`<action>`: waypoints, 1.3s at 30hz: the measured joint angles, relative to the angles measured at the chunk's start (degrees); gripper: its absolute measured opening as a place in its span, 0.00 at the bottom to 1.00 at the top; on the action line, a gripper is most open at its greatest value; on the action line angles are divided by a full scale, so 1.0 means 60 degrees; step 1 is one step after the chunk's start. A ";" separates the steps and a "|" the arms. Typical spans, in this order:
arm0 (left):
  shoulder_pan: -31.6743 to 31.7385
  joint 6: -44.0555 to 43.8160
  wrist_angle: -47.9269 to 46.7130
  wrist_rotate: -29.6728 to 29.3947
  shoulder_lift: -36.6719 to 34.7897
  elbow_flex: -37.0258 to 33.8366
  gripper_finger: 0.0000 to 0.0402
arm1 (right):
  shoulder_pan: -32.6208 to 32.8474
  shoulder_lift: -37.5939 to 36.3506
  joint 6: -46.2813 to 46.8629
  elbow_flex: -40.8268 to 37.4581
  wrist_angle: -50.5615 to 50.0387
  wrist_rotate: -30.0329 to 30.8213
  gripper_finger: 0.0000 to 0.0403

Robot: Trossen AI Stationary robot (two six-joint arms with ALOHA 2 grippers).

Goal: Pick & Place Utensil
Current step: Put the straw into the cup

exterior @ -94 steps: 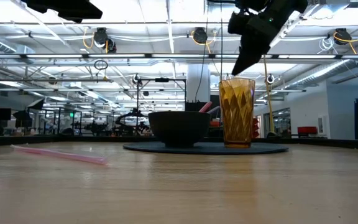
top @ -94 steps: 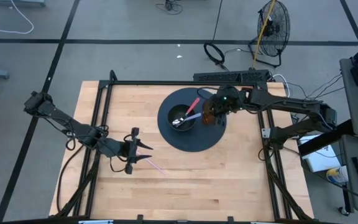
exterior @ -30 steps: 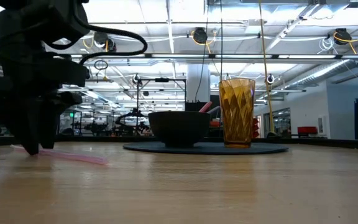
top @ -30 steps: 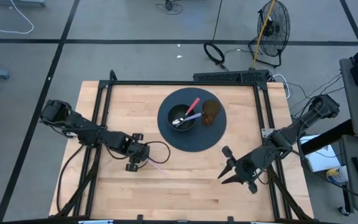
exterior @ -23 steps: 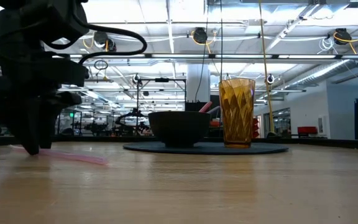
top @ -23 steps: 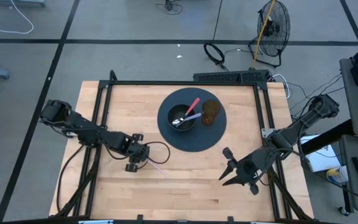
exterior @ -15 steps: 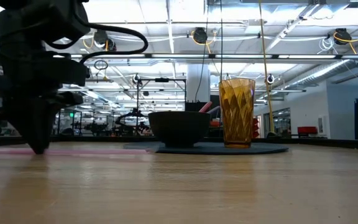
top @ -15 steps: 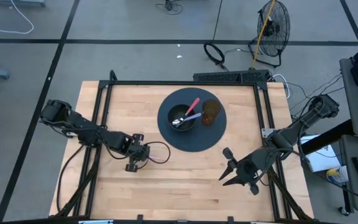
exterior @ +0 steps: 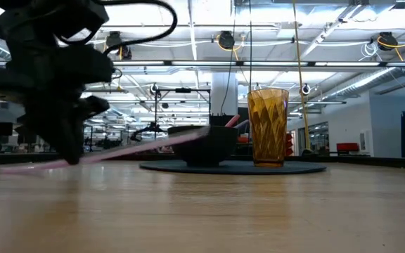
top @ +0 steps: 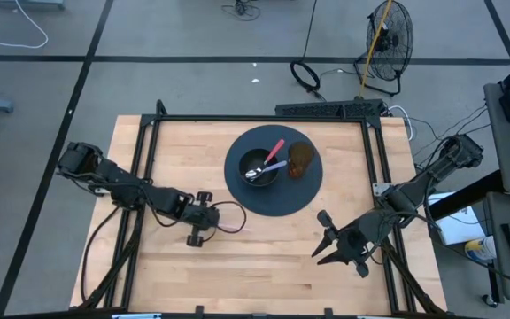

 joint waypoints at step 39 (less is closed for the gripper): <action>0.0750 0.2870 0.4850 0.0466 0.2087 0.2282 0.02 | 0.0006 -0.0456 0.2407 -0.1465 -0.0791 0.3187 0.25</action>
